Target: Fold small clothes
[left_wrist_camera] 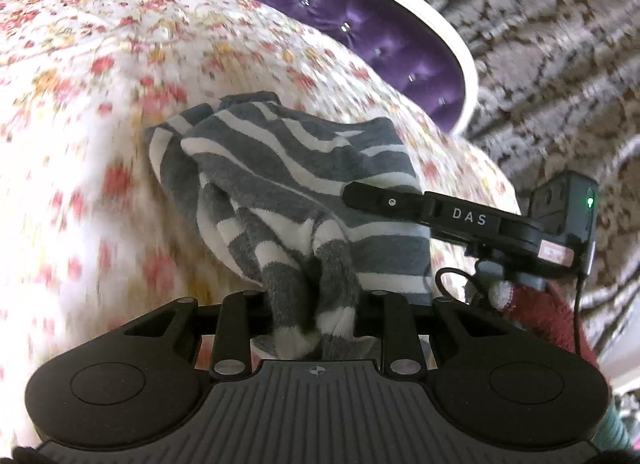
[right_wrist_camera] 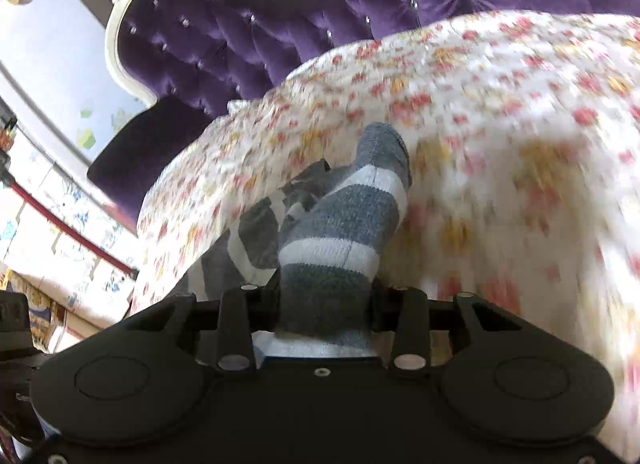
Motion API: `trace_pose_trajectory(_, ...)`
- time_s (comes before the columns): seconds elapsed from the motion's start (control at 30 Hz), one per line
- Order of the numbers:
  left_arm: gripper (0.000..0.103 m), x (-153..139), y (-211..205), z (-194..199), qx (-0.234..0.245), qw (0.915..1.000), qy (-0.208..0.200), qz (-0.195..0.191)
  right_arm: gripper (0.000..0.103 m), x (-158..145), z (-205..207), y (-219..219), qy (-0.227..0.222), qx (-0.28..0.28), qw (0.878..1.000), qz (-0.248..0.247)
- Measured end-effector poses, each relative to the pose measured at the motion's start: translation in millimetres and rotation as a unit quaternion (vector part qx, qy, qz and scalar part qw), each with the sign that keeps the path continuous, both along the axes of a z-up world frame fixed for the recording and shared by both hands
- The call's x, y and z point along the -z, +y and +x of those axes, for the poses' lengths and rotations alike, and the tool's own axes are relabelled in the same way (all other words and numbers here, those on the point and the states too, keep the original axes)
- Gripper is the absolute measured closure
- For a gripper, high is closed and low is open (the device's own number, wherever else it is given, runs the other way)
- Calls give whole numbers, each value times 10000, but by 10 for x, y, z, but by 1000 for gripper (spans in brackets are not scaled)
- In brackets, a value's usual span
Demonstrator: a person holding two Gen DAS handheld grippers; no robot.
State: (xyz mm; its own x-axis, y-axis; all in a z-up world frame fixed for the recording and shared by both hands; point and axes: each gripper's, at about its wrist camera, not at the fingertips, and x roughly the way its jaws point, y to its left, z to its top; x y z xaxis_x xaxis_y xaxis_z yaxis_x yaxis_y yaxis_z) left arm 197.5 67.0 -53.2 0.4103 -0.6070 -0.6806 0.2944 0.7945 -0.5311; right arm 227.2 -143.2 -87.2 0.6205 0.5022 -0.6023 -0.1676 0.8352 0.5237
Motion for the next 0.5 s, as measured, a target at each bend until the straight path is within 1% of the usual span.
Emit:
trace_pose_trajectory(0.1, 76, 7, -16, -366, 130, 9999, 6, 85, 54, 20, -355, 36, 86, -36, 9999, -65)
trace_pose_trajectory(0.27, 76, 106, 21, -812, 196, 9995, 40, 224, 53, 122, -842, 31, 211, 18, 9997, 90)
trace_pose_trajectory(0.4, 75, 204, 62, -989, -7, 9991, 39, 422, 48, 197, -1040, 19, 153, 96, 9997, 161)
trace_pose_trajectory(0.5, 73, 286, 127, -1040, -221, 9986, 47, 483, 45, 208, -1119, -5, -21, 254, 9997, -4)
